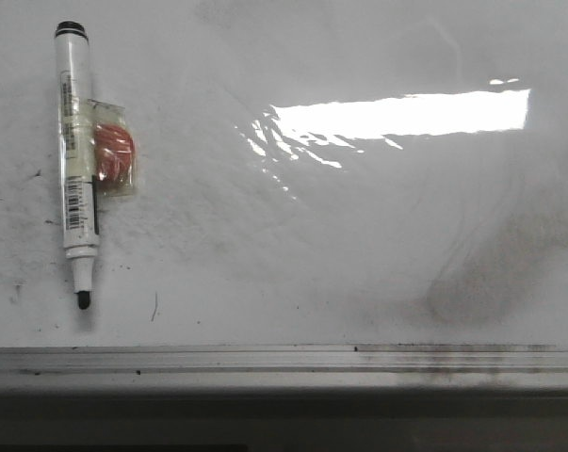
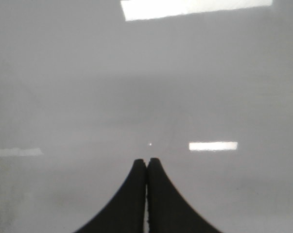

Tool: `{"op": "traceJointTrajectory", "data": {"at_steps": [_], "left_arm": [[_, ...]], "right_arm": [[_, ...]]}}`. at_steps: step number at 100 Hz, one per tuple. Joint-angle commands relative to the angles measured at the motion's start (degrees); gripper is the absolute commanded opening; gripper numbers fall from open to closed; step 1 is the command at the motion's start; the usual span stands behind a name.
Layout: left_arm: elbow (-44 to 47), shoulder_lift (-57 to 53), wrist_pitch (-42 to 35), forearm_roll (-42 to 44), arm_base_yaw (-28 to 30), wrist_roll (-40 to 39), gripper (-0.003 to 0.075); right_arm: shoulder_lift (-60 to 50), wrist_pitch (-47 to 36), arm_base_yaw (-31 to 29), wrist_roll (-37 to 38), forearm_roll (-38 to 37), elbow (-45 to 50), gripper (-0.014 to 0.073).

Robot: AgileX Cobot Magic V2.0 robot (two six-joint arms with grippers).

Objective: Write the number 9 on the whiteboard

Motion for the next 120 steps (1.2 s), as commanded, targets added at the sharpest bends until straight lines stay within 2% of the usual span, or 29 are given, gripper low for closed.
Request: {"op": "traceJointTrajectory", "data": {"at_steps": [1,22,57,72,87,103,112,120], "left_arm": [[-2.1,2.7,-3.2,-4.3,-7.5,-0.6,0.0375],[-2.1,9.8,-6.6,-11.7,-20.0,-0.6,0.0375],[-2.2,20.7,-14.5,-17.1,-29.4,-0.6,0.0375],[-2.2,24.5,-16.3,-20.3,-30.4,-0.6,0.0375],[-2.2,28.1,-21.4,-21.6,-30.4,-0.6,0.0375],[-2.4,32.2,-22.2,-23.0,-30.4,-0.6,0.037],[-2.6,34.0,-22.6,-26.2,-30.4,-0.5,0.0337],[-2.6,35.3,-22.6,-28.9,-30.4,0.2,0.0272]], "right_arm": [[1.0,-3.8,0.1,0.0,0.0,-2.2,-0.0063],[1.0,-3.8,0.1,0.0,0.0,-2.2,-0.0063],[1.0,-3.8,0.1,0.0,0.0,-2.2,-0.0063],[1.0,-3.8,0.1,0.0,0.1,-2.2,-0.0063],[1.0,-3.8,0.1,0.0,0.4,-2.2,-0.0063],[1.0,-3.8,0.2,0.0,0.6,-2.2,-0.0063],[1.0,-3.7,0.7,0.0,0.7,-2.2,-0.0064],[1.0,-3.7,1.5,0.0,0.8,-2.2,-0.0063]]}}
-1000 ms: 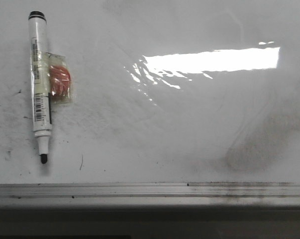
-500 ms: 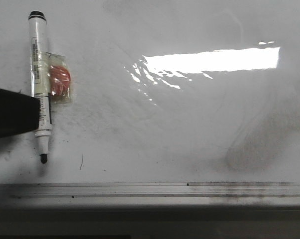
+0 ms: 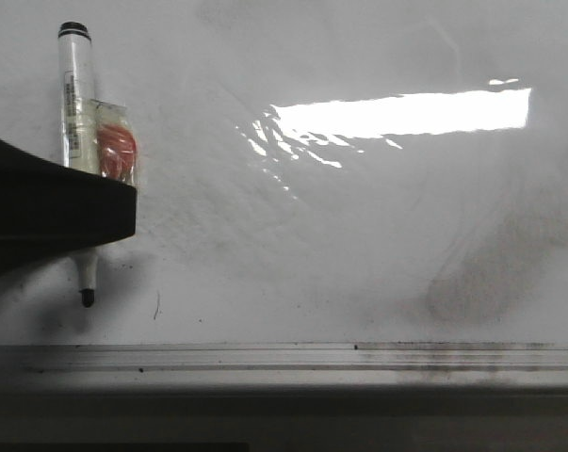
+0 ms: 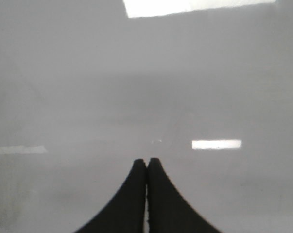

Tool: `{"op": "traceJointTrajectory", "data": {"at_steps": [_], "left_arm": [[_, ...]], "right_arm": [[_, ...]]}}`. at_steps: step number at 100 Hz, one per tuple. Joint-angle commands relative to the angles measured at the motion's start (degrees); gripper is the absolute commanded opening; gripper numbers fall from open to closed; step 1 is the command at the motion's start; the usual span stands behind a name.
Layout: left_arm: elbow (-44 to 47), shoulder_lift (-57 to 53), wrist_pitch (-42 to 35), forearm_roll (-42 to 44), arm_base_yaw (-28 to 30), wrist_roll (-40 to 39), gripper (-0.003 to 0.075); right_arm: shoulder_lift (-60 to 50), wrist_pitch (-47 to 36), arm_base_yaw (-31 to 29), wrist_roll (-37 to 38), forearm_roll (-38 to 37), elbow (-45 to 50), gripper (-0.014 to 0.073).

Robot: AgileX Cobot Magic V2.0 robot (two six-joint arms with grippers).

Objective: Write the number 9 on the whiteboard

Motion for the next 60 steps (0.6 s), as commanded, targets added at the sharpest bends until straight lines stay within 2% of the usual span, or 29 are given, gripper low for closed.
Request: {"op": "traceJointTrajectory", "data": {"at_steps": [1,20,40,60], "left_arm": [[-1.2,1.9,-2.2,-5.6,0.1,0.3,0.0264],[-1.2,4.1,-1.1,-8.7,0.1,2.6,-0.0023],[-1.2,4.4,1.3,-7.1,0.1,3.2,-0.002],[-2.6,3.3,5.0,-1.9,0.1,3.2,-0.002]], "right_arm": [[1.0,-4.0,0.9,0.0,0.4,-2.2,-0.0063],[1.0,-3.4,4.4,0.0,0.4,-2.2,-0.0063],[2.5,-2.4,10.2,-0.4,0.4,-2.5,-0.0063],[8.4,-1.7,20.4,-4.2,0.4,-5.9,-0.0063]]}}
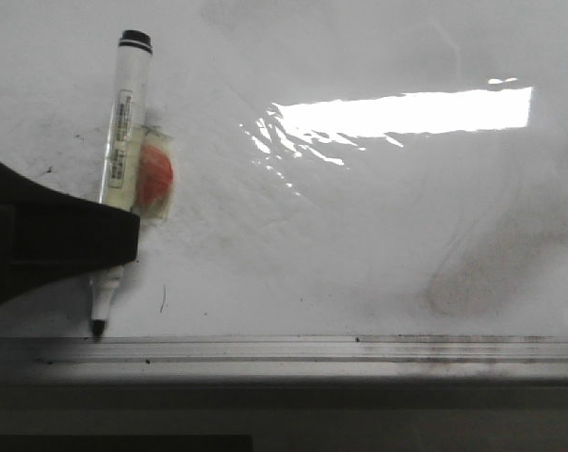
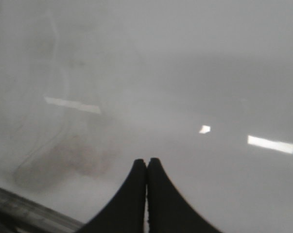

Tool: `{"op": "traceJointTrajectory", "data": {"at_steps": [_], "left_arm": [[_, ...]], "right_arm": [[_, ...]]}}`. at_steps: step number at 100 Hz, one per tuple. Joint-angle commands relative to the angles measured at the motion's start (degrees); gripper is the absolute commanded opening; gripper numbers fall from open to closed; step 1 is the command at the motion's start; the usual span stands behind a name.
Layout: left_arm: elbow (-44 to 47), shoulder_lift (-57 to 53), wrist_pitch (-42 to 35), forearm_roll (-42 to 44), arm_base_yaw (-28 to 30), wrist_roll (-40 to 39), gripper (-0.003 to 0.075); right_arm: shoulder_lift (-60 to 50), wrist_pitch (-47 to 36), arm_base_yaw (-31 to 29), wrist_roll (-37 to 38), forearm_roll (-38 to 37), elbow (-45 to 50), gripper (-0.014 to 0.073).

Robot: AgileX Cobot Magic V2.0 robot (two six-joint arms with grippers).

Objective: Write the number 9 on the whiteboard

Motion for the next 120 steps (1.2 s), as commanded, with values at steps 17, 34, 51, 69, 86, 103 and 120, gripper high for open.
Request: {"op": "traceJointTrajectory", "data": {"at_steps": [17,34,51,69,86,103,120], "left_arm": [[-6.4,0.0,12.2,10.7,0.4,0.2,-0.002],[-12.0,0.0,23.1,27.6,0.4,0.2,-0.002],[-15.2,-0.6,26.1,36.7,0.4,0.2,-0.002],[-15.7,-3.5,26.2,42.9,0.4,0.2,-0.002],[-15.7,-6.9,26.2,47.2,0.4,0.2,-0.002],[-15.7,-8.8,26.4,49.0,0.4,0.2,-0.002],[-15.7,-9.2,26.6,50.8,0.1,0.2,-0.002]], "right_arm": [[12.5,0.8,11.5,-3.3,2.6,-10.3,0.0002],[21.4,1.6,20.9,-11.3,7.8,-17.5,0.0296],[27.5,0.7,29.5,-11.4,7.9,-22.0,0.0376],[31.2,-3.5,36.3,-11.4,7.8,-23.2,0.0376],[33.8,-7.6,38.8,-11.4,7.7,-23.2,0.0376],[36.3,-11.6,38.9,-11.4,7.2,-23.2,0.0376],[37.5,-14.4,38.9,-11.4,6.8,-23.2,0.0376]]}}
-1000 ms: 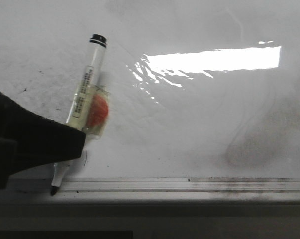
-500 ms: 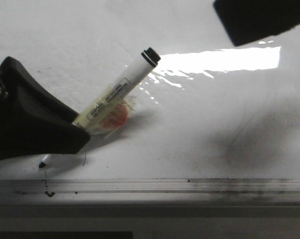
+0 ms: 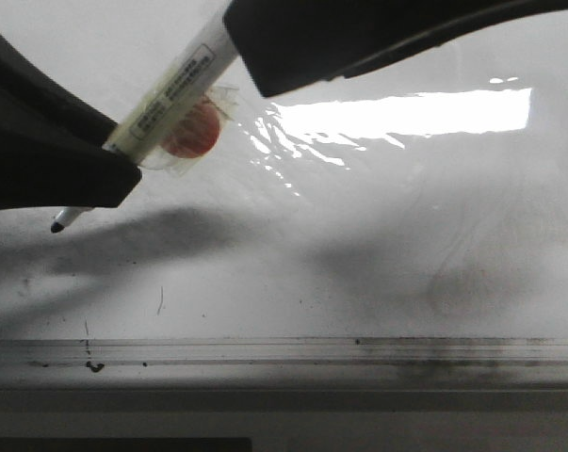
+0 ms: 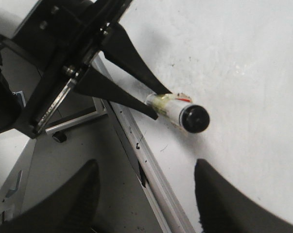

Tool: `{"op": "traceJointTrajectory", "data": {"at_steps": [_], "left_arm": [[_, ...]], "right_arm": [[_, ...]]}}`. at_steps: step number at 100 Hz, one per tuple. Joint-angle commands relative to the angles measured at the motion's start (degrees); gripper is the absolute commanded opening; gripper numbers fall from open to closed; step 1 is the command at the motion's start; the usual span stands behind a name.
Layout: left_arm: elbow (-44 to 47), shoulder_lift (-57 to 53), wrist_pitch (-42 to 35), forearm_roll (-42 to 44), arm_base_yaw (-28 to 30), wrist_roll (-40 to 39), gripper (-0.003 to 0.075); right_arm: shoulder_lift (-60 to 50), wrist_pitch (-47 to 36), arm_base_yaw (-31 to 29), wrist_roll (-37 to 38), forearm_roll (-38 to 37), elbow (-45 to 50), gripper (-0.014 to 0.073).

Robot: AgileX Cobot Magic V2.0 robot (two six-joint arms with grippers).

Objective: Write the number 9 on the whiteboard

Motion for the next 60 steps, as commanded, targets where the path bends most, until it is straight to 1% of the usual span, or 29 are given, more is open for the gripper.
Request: {"op": "traceJointTrajectory", "data": {"at_steps": [1,12,26,49,56,60], "left_arm": [[-2.0,-0.9,-3.0,1.2,-0.3,-0.2,-0.002],[-2.0,-0.9,-3.0,3.6,-1.9,-0.2,-0.002],[-2.0,-0.9,-3.0,6.5,-3.7,-0.2,-0.002],[-2.0,-0.9,-3.0,6.8,-3.7,-0.2,-0.002],[-2.0,-0.9,-3.0,6.8,-3.7,-0.2,-0.002],[-2.0,-0.9,-3.0,6.8,-3.7,-0.2,-0.002]], "right_arm": [[0.1,-6.2,0.0,-0.5,-0.6,-2.1,0.0376],[0.9,-7.9,0.0,-0.5,-0.9,-2.2,0.0376],[2.6,-7.3,0.0,-0.5,-1.0,-3.5,0.0376],[6.7,-3.6,0.0,-0.5,-1.0,-7.3,0.0374],[7.8,-2.7,0.0,-0.5,-1.0,-8.0,0.0347],[8.2,-2.6,0.0,-0.5,-1.0,-7.9,0.0314]]}}
